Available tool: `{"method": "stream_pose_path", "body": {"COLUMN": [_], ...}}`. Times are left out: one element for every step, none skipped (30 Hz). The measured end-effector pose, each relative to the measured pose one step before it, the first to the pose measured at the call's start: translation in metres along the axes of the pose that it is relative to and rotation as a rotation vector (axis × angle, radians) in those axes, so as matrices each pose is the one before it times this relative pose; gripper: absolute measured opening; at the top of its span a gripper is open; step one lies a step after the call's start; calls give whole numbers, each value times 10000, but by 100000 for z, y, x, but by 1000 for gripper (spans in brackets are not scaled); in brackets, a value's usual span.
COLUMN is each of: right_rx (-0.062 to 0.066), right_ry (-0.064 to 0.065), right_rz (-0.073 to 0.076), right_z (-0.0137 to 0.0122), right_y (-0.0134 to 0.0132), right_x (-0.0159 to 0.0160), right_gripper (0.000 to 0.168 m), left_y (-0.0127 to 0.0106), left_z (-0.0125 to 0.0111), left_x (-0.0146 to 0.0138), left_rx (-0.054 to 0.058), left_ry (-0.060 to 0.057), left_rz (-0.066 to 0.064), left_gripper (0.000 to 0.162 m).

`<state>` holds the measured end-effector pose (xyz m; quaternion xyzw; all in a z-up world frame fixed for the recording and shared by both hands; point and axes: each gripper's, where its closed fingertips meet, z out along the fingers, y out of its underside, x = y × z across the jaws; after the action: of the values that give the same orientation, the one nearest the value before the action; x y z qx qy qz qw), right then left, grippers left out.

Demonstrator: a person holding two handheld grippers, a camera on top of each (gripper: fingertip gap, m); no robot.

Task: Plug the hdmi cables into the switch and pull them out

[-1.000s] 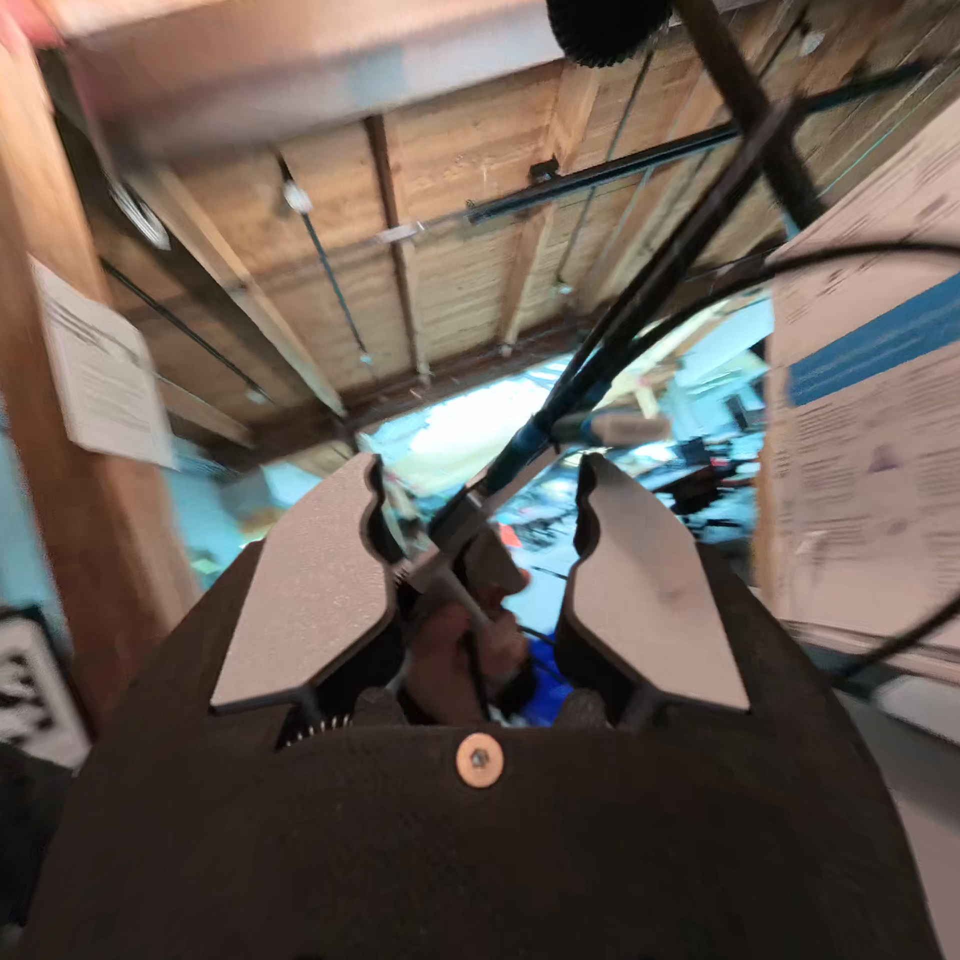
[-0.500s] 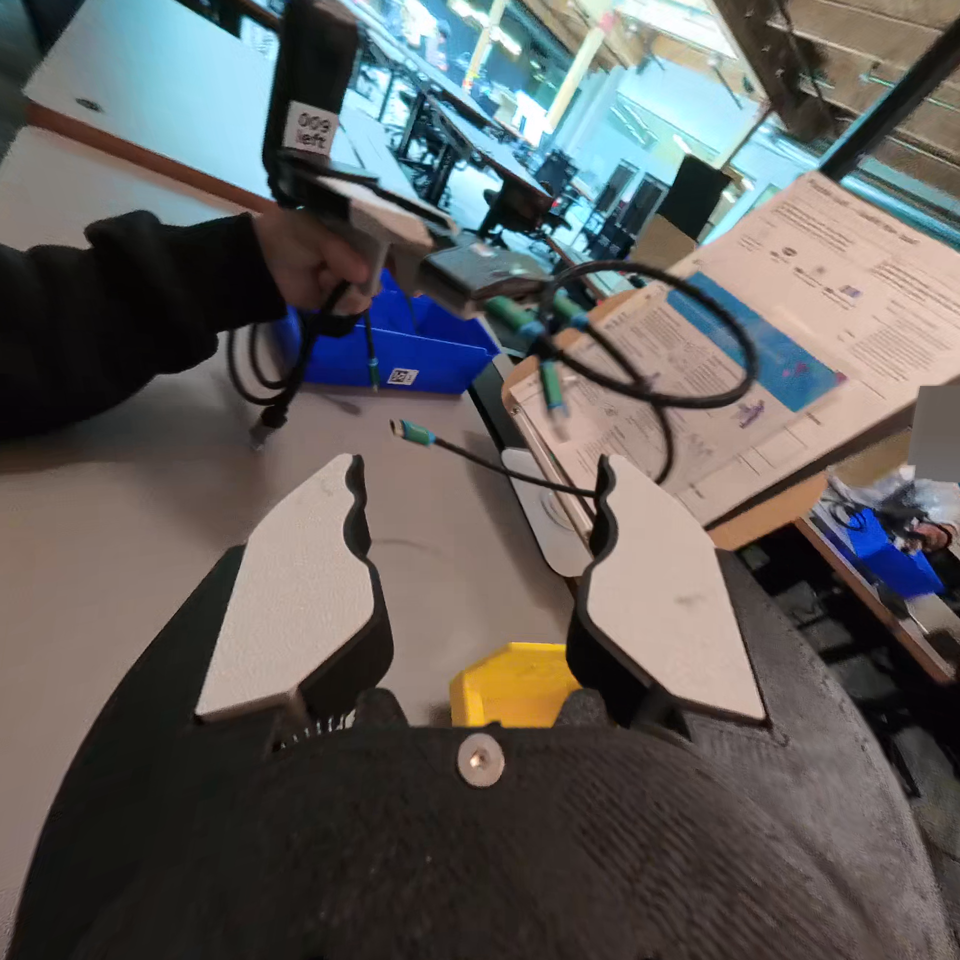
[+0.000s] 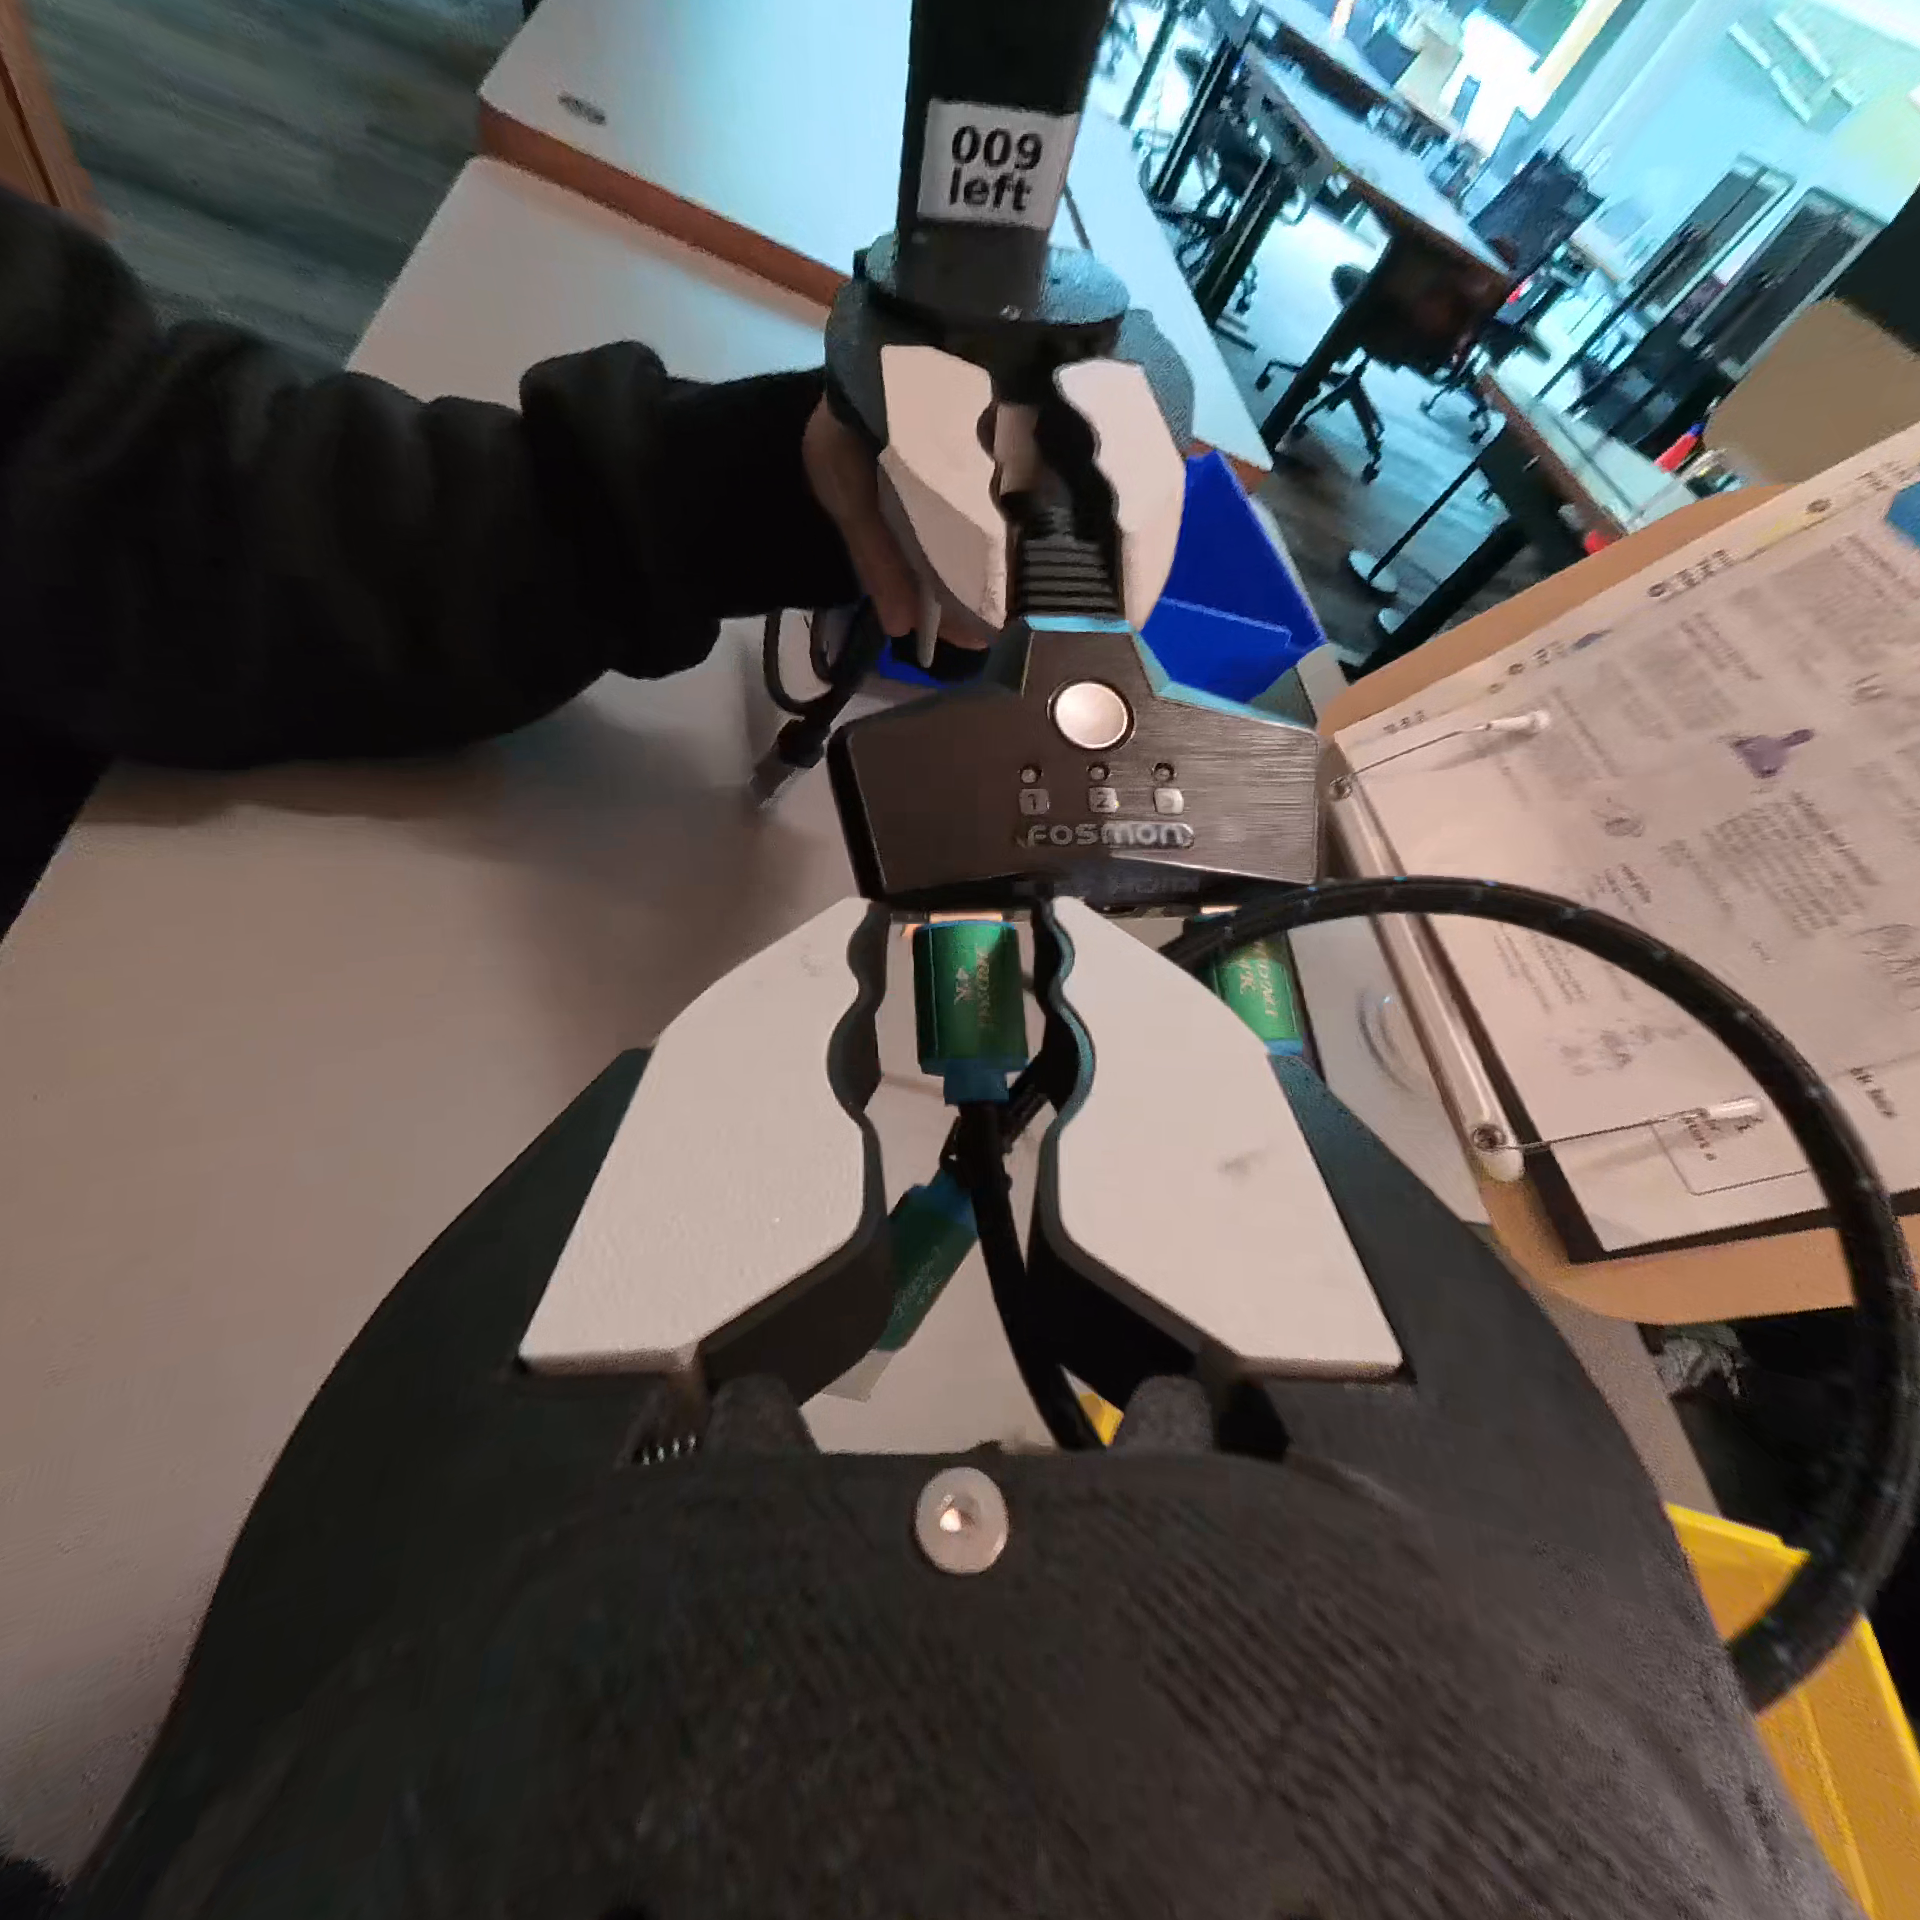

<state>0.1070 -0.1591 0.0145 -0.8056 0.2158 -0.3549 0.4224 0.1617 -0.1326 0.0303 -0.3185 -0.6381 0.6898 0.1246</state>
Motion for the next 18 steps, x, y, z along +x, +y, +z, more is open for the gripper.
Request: {"method": "stream_pose_path", "body": {"right_rx": [-176, -158, -56, 5, 1, 4, -55, -130, -92, -15, -8, 70, 95, -46, -167, -243, -86, 143], "right_ry": [-116, -120, -37, 100, -133, -207, -36, 19, -44, -96, -64, -187, -185, -6, 8, -97, -125, -218], "right_rz": [30, 101, 89, 62, 69, -19, -123, -93, -41, -31, -32, 13, 4, -18, -32, -52, -101, -59], "right_z": [194, 121, 103, 95, 144, 157, 139, 144, 161, 184, 121, 74, 121, 192, 233, 335, 409, 399], "right_y": [247, 208, 79, 25, 63, 52, 81, 120, 65, 24, 24, -121, -177, 38, 207, 371, 146, -281], "right_x": [-190, -148, 15, 212, -148, -299, -113, -59, -168, -229, -143, -283, -290, -27, 8, -154, -181, -291], "right_gripper": [26, 23, 19, 15, 16, 16, 15, 16, 20, 28, 31, 32, 34, 32, 32, 32, 31, 28], "left_y": [80, 135, 77, -13, -61, 22, 59, 13, -2, -33, -17, 39, 89, 38, 29, -46, -24, 191], "left_z": [80, -21, -53, -83, -94, -105, -99, -75, -75, -134, -165, -180, -190, -240, -250, -236, -291, -301], "left_x": [133, 71, -10, 38, 117, 114, 95, 96, 59, 38, 45, 43, 40, 152, 182, 170, 275, 533], "left_rx": [-20, -68, -50, -15, -6, -66, -91, -96, -108, -84, -71, -70, -40, -9, -2, 54, 141, 162], "left_ry": [75, 18, -27, -1, 49, 63, 60, 3, -39, -45, -59, -56, -24, 13, -14, -79, -107, -102], "left_rz": [34, 51, 9, 9, 65, 63, 59, 82, 87, 38, 7, 5, -15, -34, -34, -111, -212, -197], "left_gripper": [22, 22, 22, 22, 22, 22, 22, 22, 22, 22, 22, 22, 22, 22, 22, 22, 22, 22]}}
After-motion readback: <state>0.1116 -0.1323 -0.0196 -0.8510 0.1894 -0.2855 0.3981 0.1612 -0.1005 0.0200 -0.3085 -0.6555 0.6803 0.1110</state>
